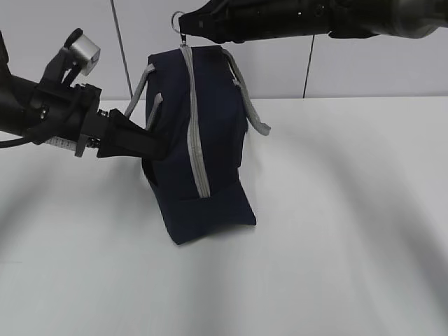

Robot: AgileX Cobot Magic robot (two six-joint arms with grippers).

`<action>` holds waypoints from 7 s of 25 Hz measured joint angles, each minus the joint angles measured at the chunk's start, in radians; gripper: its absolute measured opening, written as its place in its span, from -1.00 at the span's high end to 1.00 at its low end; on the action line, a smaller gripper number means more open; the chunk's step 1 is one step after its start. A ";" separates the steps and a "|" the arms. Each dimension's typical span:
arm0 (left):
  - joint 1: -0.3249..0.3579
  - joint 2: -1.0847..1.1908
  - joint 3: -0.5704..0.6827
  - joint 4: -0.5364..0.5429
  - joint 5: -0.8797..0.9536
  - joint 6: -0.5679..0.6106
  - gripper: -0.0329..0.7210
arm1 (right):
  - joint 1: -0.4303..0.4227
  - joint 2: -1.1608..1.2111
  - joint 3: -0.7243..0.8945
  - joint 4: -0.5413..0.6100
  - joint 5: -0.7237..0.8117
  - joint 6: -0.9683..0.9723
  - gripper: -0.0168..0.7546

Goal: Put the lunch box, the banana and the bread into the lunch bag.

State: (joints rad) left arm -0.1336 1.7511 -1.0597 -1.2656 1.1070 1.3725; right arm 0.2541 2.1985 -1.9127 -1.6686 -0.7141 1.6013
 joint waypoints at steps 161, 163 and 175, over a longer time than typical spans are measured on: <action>-0.088 0.100 -0.194 -0.430 -0.540 -0.199 0.87 | -0.115 0.377 -0.567 -0.088 -0.310 0.465 1.00; -0.088 0.100 -0.194 -0.430 -0.513 -0.183 0.87 | -0.115 0.377 -0.567 -0.085 -0.310 0.466 1.00; -0.087 0.100 -0.194 -0.429 -0.399 -0.061 0.87 | -0.113 0.379 -0.567 -0.176 -0.268 0.585 1.00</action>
State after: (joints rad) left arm -0.2205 1.8514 -1.2541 -1.6948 0.7081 1.3116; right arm 0.1411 2.5773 -2.4798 -1.8449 -0.9826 2.1866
